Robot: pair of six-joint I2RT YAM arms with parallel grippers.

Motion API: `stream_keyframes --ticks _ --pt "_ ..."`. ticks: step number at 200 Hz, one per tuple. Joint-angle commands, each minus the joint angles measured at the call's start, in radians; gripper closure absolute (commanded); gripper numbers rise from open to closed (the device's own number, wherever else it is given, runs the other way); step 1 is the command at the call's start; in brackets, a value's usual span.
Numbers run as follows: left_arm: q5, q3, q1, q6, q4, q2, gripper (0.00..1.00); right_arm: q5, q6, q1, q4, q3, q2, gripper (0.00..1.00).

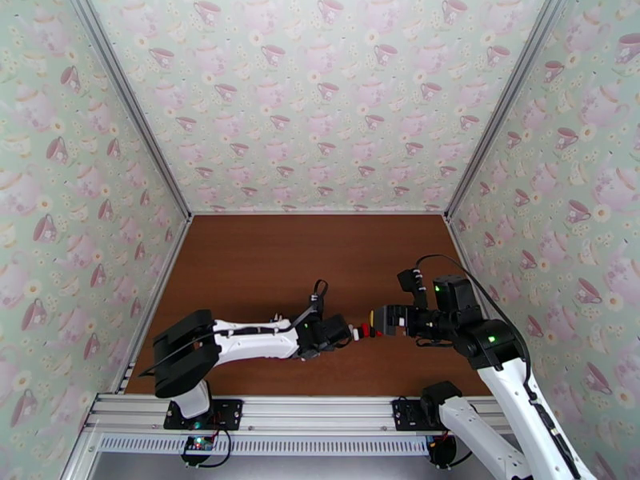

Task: Open the pen caps

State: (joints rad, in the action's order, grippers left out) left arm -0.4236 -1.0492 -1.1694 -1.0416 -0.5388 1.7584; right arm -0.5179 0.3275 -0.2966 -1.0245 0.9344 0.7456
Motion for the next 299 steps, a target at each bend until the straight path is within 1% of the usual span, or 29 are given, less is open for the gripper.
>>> stream_keyframes --ticks 1,71,90,116,132,161,204,275,299 --pt "-0.038 -0.023 -0.004 -0.020 -0.043 0.028 0.76 0.024 -0.011 -0.007 -0.022 -0.009 -0.012 0.00" --pt "-0.038 -0.032 -0.001 -0.041 -0.071 0.072 0.76 0.031 -0.007 -0.007 -0.022 -0.012 -0.013 0.00" --pt "-0.044 -0.024 -0.001 -0.060 -0.085 0.067 0.71 0.032 -0.007 -0.007 -0.022 -0.012 -0.015 0.00" --pt "-0.062 -0.025 0.002 -0.062 -0.109 0.048 0.69 0.032 -0.008 -0.007 -0.021 -0.015 -0.017 0.00" --pt "-0.065 -0.033 0.003 -0.047 -0.111 0.034 0.70 0.033 -0.008 -0.007 -0.021 -0.015 -0.016 0.00" --pt "-0.041 -0.046 -0.001 -0.018 -0.102 0.018 0.73 0.032 -0.006 -0.007 -0.022 -0.015 -0.014 0.00" --pt "-0.009 -0.073 -0.004 0.013 -0.101 0.045 0.77 0.035 -0.006 -0.007 -0.020 -0.016 -0.021 0.00" --pt "-0.024 -0.070 -0.010 -0.016 -0.130 0.075 0.74 0.039 -0.002 -0.007 -0.020 -0.018 -0.025 0.00" --pt "0.002 -0.070 -0.010 -0.002 -0.109 0.088 0.76 0.038 -0.002 -0.007 -0.020 -0.018 -0.025 0.00"
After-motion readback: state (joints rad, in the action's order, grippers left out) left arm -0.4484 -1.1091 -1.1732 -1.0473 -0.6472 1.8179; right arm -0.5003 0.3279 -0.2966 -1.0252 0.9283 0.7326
